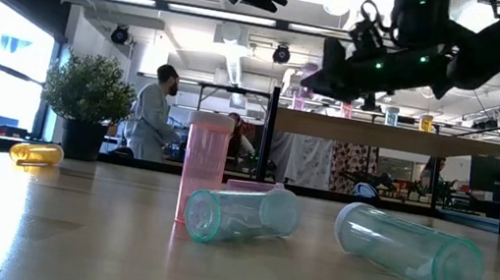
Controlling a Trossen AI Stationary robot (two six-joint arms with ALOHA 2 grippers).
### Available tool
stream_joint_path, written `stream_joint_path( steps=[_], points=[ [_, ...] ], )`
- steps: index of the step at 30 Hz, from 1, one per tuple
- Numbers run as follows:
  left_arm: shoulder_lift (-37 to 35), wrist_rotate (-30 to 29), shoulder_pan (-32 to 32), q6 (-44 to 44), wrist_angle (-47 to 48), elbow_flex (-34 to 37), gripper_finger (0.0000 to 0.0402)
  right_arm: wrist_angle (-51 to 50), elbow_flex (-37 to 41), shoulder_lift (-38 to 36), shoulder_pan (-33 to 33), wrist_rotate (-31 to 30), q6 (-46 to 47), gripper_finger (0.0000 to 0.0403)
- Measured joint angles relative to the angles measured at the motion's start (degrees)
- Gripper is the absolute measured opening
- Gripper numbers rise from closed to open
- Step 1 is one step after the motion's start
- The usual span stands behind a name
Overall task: Pick and place medicine bottles onto shelf by color
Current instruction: Put the left pink pill bottle on the shelf aligned with the other pink pill bottle
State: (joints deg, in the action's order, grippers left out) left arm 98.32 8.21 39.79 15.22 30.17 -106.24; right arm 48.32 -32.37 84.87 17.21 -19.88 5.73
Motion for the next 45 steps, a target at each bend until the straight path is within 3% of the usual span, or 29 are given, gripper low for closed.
stream_joint_path(
  steps=[12, 45],
  points=[
    [0.0, 0.0, 0.0, 1.51, 0.0, -0.02, 0.0252, -6.18, -3.31, 2.79, 0.02, -6.41, 3.3, 0.0084],
    [0.02, 0.0, 0.0, 3.01, 0.0, -0.02, 0.0252, -13.7, -6.7, 3.27, 2.29, -2.54, 5.18, 0.0084]
  ],
)
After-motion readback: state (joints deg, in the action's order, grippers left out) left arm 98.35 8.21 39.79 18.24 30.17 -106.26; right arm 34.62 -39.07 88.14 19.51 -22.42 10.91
